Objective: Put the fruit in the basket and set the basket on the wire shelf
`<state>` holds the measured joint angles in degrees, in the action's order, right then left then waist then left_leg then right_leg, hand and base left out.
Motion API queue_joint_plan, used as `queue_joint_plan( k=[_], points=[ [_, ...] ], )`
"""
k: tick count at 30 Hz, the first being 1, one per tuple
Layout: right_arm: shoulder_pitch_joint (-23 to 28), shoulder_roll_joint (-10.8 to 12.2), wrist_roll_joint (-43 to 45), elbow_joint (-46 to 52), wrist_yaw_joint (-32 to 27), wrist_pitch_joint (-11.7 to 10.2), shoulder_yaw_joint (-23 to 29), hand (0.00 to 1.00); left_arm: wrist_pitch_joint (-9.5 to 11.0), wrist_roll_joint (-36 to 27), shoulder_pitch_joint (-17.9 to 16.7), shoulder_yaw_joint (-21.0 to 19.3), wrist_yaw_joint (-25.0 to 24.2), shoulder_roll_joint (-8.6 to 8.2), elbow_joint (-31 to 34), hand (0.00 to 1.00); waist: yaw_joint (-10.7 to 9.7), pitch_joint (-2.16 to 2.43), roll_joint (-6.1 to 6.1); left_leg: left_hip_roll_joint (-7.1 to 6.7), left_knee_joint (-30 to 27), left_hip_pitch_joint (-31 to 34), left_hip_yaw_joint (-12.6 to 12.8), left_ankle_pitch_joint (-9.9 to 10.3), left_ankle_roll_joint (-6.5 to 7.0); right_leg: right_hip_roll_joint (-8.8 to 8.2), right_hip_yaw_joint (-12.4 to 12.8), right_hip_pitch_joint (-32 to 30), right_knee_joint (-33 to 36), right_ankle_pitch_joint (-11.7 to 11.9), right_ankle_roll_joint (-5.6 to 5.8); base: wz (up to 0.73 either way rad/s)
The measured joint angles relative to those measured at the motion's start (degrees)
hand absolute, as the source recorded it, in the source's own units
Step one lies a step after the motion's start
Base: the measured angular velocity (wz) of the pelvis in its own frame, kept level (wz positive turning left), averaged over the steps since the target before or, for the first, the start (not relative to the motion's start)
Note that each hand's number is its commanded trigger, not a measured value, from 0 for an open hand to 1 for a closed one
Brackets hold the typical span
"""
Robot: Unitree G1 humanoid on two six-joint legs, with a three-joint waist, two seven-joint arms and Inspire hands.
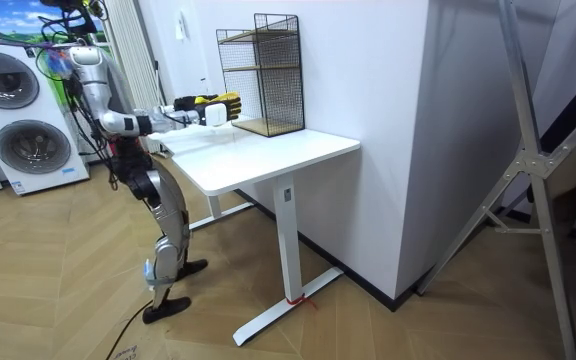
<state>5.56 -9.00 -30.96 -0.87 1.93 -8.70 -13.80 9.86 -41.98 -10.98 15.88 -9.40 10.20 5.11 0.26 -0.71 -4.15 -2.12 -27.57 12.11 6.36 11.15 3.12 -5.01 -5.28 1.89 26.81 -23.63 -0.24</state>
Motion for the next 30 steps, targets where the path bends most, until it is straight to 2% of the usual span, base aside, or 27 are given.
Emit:
queue_joint_plan(
  k=[2, 3, 5, 6, 7, 8, 9, 10, 11, 12, 13, 14, 15, 16, 17, 18, 20, 22, 30],
  points=[
    [0.0, 0.0, 0.3, 0.0, -0.1, 0.0, 0.0, 0.0, 0.0, 0.0, 0.0, -0.1, 0.0, -0.03, 0.1, 0.0, 0.0, -0.02, -0.05, -0.48, -1.3, 0.5, 0.0, 1.4, 0.35, -0.52, 0.0, 0.0, 0.7, -0.8, 0.57, 0.06],
    [0.0, 0.0, 0.4, 0.0, -0.2, 0.0, 0.0, 0.0, 0.0, 0.0, 0.0, -0.1, 0.0, -0.04, 0.1, 0.0, -0.1, -0.02, -0.06, -0.87, -2.0, 0.6, 0.1, 2.5, 0.73, -1.09, -0.2, 0.0, 2.2, -1.4, 1.21, 0.0],
    [0.0, -0.2, 0.7, 0.0, -0.6, 0.0, 0.0, 0.0, 0.0, 0.0, 0.0, 0.0, 0.0, -0.1, 0.1, 0.0, 0.2, 0.03, -0.22, -1.61, -2.5, 0.1, 0.5, 3.7, 1.33, -2.3, -0.1, -1.2, 7.1, -1.6, 1.8, 0.0],
    [-0.1, -0.4, 0.9, 0.1, -0.6, 0.0, 0.0, 0.0, 0.0, 0.0, 0.0, 0.0, 0.0, 0.06, 0.1, 0.0, 0.2, 0.0, -0.48, -2.13, -2.5, -0.7, 1.3, 4.2, 2.04, -3.57, 0.2, -3.1, 12.6, -1.2, 2.49, 0.0],
    [-0.2, -0.1, 2.3, 0.1, -0.6, 0.0, 0.0, 0.0, 0.0, 0.0, 0.0, 0.0, -0.1, 0.16, 0.1, 0.0, 0.2, -0.02, -0.75, -3.12, -2.4, -1.7, 1.5, 4.6, 2.61, -4.51, 0.6, -5.0, 17.7, -0.2, 3.31, 0.07],
    [-0.2, -0.1, 2.7, 0.1, -0.6, 0.0, 0.1, 0.0, 0.0, 0.0, 0.0, 0.1, -0.1, 0.14, 0.1, 0.0, 0.1, -0.05, -0.82, -3.63, -2.2, -2.3, 1.4, 4.8, 2.92, -5.03, 0.7, -5.6, 19.8, 0.7, 3.41, 0.1],
    [-0.2, -0.2, 2.7, 0.1, -0.6, 0.0, 0.3, 0.0, 0.0, 0.0, 0.0, 0.2, -0.1, 0.04, 0.1, 0.0, -0.2, -0.13, -0.55, -3.84, -1.7, -3.6, 1.2, 5.2, 3.37, -5.21, 1.1, -6.9, 23.3, 3.3, 3.54, 0.0],
    [-0.3, -0.3, 2.5, 0.1, -0.6, 0.0, 0.6, 0.0, 0.0, 0.0, 0.0, 0.2, -0.1, 0.01, 0.1, 0.0, 0.0, -0.3, 0.28, -3.39, -1.2, -4.7, 0.8, 5.6, 3.62, -4.41, 1.9, -8.1, 25.6, 5.3, 3.6, 0.0],
    [-0.3, -0.2, 2.5, 0.1, -0.5, -0.1, 0.6, 0.0, 0.0, 0.0, 0.0, 0.2, -0.1, 0.02, 0.1, 0.0, 0.0, -0.15, 0.6, -3.16, -0.9, -4.9, 0.5, 5.7, 3.7, -3.97, 1.9, -8.5, 25.5, 5.0, 3.8, -0.08],
    [-0.6, 0.1, 2.5, 0.1, -0.5, -0.1, 0.6, 0.0, 0.1, 0.2, 0.3, 0.0, -0.1, 0.0, 0.0, 0.0, 0.0, -0.27, 1.16, -2.51, -0.7, -4.9, 0.3, 5.7, 3.77, -3.17, 1.7, -9.8, 22.9, 2.7, 3.5, 0.05],
    [-0.7, 0.1, 2.5, 0.1, -0.5, -0.2, 0.6, 0.0, 0.2, 0.1, 0.5, 0.0, 0.0, 0.16, -0.1, 0.0, -0.2, -0.5, 1.52, -2.24, -0.3, -5.0, -0.1, 5.7, 3.8, -2.51, 0.8, -11.2, 18.9, 1.5, 3.19, 0.11],
    [-0.6, 0.1, 2.5, 0.1, -0.5, -0.2, 0.6, 0.0, 0.2, 0.1, 0.5, 0.0, 0.0, 0.17, -0.4, 0.0, -0.4, -0.55, 1.59, -2.25, -0.2, -5.1, -0.2, 5.7, 3.85, -2.43, 0.2, -11.5, 16.0, 1.5, 3.12, 0.14],
    [-0.6, 0.1, 2.5, 0.1, -0.5, -0.2, 0.4, 0.0, 0.2, 0.1, 0.7, 0.0, 0.0, 0.22, -1.2, 0.0, -0.5, -0.7, 1.54, -2.56, -0.2, -5.4, -0.1, 5.7, 3.9, -2.0, 0.0, -11.8, 9.5, 2.3, 2.74, 0.21],
    [-1.0, 0.1, 2.8, -0.2, -0.6, -0.2, 0.4, 0.0, 0.0, 0.2, 1.4, 0.1, 0.0, 0.04, -2.3, 0.0, -1.1, -1.31, 1.68, -2.82, -0.2, -5.8, -0.6, 5.8, 3.91, -1.43, 0.3, -12.0, 7.5, 5.7, 2.04, 0.14],
    [-1.2, 0.1, 3.0, -0.4, -0.7, 0.0, 0.4, 0.0, -0.2, 0.3, 1.5, 0.1, 0.0, -0.05, -2.4, 0.0, -1.2, -1.2, 1.86, -2.67, 0.1, -5.8, -0.6, 5.7, 3.84, -1.08, 0.3, -11.9, 6.5, 6.0, 1.84, 0.0],
    [-1.4, 0.1, 3.0, -0.4, -0.7, 0.1, 0.4, 0.0, -0.2, 0.3, 1.5, 0.0, 0.0, 0.06, -2.4, 0.0, -0.9, -1.14, 2.26, -2.07, 0.8, -5.8, -0.6, 5.5, 3.44, -0.26, 0.3, -11.6, 4.8, 7.1, 1.49, -0.17],
    [-1.7, 0.2, 3.0, -0.4, -0.7, 0.1, 0.5, 0.0, -0.2, 0.4, 1.5, 0.0, 0.0, 0.01, -2.4, 0.0, -1.2, -0.88, 2.31, -1.21, 1.3, -5.8, -0.5, 5.3, 3.15, 0.62, 0.0, -11.0, 2.9, 8.2, 1.09, -0.15],
    [-2.4, 0.2, 3.3, 0.0, -0.7, 0.1, 0.9, 0.0, -0.2, 0.5, 1.9, 0.0, 0.1, -0.51, -2.2, 0.0, -1.5, -0.17, 2.36, -0.48, 2.0, -5.9, -0.3, 5.1, 2.82, 1.49, 0.2, -10.5, 0.9, 9.3, 0.83, -0.13],
    [-2.9, 0.4, 3.4, 2.1, -2.4, 0.0, 1.4, 0.0, -0.2, 0.4, 4.7, 0.1, 0.5, -0.51, -2.1, 0.0, -1.7, -0.14, 2.5, 0.19, 6.3, -8.5, 0.0, 3.1, 2.2, 2.71, 0.3, -7.6, -4.6, 12.2, 0.36, -0.06]
  ],
)
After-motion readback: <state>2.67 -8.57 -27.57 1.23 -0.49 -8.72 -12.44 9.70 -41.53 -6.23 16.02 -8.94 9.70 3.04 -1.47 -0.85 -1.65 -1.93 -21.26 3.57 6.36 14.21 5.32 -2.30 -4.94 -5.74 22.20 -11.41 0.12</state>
